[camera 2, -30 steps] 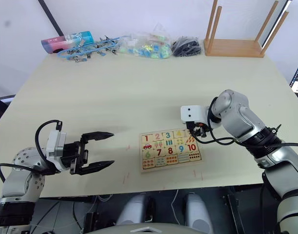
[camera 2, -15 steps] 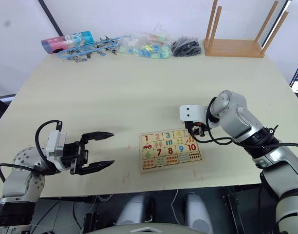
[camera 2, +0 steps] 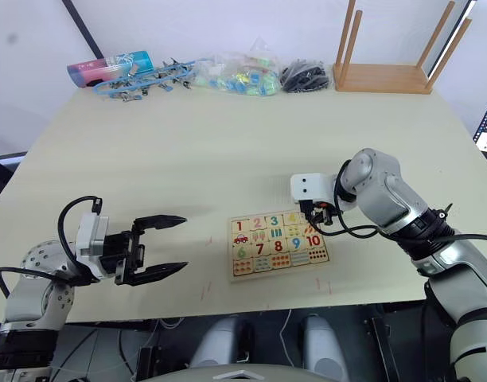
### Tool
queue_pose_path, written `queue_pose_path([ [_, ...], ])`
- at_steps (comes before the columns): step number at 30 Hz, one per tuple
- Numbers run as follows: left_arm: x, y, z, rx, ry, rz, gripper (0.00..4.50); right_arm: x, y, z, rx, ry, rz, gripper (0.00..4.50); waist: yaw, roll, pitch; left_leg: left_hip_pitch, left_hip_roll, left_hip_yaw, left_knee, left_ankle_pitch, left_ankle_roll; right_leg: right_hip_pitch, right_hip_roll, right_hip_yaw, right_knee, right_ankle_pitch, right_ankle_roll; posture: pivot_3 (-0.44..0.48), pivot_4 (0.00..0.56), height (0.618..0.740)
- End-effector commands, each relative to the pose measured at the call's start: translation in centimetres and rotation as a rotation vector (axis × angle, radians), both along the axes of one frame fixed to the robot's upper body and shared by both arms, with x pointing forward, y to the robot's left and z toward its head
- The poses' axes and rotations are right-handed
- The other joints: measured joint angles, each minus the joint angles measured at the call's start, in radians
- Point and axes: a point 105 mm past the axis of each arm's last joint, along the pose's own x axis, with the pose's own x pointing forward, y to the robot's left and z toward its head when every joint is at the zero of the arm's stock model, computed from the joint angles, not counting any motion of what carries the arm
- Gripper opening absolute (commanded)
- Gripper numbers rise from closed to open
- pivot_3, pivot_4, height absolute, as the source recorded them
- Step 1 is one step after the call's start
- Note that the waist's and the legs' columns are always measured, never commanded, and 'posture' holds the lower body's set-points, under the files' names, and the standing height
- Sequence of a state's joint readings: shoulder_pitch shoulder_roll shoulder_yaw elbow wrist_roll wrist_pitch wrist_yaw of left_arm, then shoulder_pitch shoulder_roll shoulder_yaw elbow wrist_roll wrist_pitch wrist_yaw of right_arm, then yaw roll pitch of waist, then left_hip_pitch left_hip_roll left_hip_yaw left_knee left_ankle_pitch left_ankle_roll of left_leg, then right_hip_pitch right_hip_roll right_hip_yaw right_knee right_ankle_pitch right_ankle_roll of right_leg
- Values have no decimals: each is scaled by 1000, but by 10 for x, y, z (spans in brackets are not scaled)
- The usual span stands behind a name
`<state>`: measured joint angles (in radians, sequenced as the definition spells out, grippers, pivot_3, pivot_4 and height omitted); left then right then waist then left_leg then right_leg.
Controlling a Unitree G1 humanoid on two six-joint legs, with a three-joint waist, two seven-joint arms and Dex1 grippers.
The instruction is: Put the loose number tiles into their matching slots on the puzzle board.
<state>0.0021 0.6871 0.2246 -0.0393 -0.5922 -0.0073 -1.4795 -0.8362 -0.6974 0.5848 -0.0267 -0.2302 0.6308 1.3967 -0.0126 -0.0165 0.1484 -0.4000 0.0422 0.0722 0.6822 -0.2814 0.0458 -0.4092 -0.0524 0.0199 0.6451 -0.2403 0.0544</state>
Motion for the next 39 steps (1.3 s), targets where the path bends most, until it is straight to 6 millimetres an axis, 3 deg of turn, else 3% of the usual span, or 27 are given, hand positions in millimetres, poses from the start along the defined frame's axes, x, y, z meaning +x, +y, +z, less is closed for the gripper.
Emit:
queue_pose_path([
  [1,-2,-4,7,-5,-39,-22,4500,-2,4,5,6,-17,23,915,0,0,0,0,0,0,0,0,0,0,0,0,0,0,0,0,150,737],
  [32,0,-4,6,-5,-43,-19,4500,2,1,0,-6,-24,33,915,0,0,0,0,0,0,0,0,0,0,0,0,0,0,0,0,150,737],
  [33,0,-4,6,-5,-43,-19,4500,2,1,0,-6,-26,36,2052,0,0,0,0,0,0,0,0,0,0,0,0,0,0,0,0,150,737],
  [36,0,-4,6,-4,-44,-18,4500,5,-1,1,-6,-36,31,2772,0,0,0,0,0,0,0,0,0,0,0,0,0,0,0,0,150,737],
  [38,0,-3,6,-3,-45,-18,4500,6,-2,3,-5,-38,29,3785,0,0,0,0,0,0,0,0,0,0,0,0,0,0,0,0,150,737],
  [39,1,-3,6,-3,-45,-18,4500,6,-2,4,-2,-38,27,4070,0,0,0,0,0,0,0,0,0,0,0,0,0,0,0,0,150,737],
])
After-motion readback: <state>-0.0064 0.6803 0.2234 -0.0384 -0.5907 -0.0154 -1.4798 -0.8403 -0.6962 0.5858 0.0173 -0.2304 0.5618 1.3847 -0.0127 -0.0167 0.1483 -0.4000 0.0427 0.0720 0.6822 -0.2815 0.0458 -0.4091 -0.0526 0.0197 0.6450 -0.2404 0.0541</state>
